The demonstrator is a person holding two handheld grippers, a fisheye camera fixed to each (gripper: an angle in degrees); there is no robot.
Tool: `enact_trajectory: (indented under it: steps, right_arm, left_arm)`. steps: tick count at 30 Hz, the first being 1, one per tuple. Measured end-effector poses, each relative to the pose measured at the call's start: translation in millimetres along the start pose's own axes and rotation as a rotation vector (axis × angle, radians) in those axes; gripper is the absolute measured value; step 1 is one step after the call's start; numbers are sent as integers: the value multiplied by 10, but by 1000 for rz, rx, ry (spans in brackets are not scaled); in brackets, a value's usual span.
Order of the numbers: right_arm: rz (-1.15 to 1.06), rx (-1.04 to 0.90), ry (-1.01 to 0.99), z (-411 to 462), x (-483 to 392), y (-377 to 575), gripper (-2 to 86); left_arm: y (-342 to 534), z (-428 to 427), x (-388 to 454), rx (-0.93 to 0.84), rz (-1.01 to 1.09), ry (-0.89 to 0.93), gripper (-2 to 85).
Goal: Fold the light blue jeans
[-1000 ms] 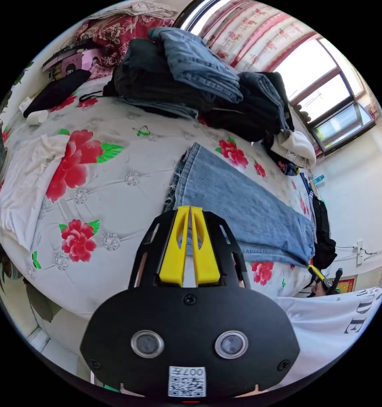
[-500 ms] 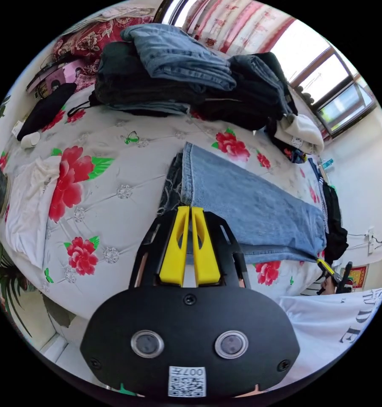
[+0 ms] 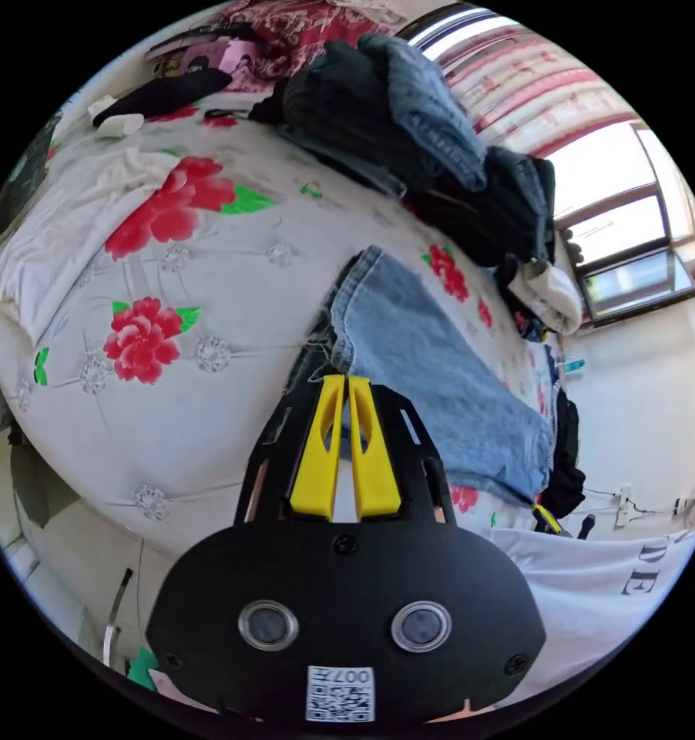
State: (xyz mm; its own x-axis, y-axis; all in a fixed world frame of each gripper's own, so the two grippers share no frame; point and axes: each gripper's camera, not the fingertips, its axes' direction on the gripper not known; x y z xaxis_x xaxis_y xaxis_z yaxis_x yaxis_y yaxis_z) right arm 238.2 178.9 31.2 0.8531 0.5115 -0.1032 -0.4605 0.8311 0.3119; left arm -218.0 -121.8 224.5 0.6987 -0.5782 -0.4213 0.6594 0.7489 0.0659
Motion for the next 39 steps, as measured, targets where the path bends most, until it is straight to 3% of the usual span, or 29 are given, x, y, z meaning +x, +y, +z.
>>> enact_trajectory:
  steps: [6,10,16,22,25,27,33,35,39]
  right_arm:
    - [60,-128,-83,236,170,159,0]
    - [120,-63,-109,-19,237,152,0]
    - [133,-7,-111,-478,444,386,-3]
    - [232,77,-159,-725,725,308,-3]
    - [298,130,-223,-847,912,240,-3]
    - [330,164,-235,-933,1030,239,-3]
    - [484,259,-260,-1147,1627,315,-1]
    - [548,292,-276,-1198,1849,366,2]
    - [686,359,-259,-1242,2333,493,26]
  left_arm:
    - [126,182,-352,-160,-65,-108,2]
    - [264,-61,-591,-15,-177,-36,63]
    - [319,31,-990,54,-326,168,123]
    - [64,281,-999,-15,-266,86,51]
    - [25,298,-1026,35,-275,207,-2]
    - [-27,246,-861,83,-214,290,-6]
    - [-338,290,914,-6,416,455,-8]
    - [-218,570,1730,-115,646,581,-3]
    - [246,1403,2634,-382,784,738,36]
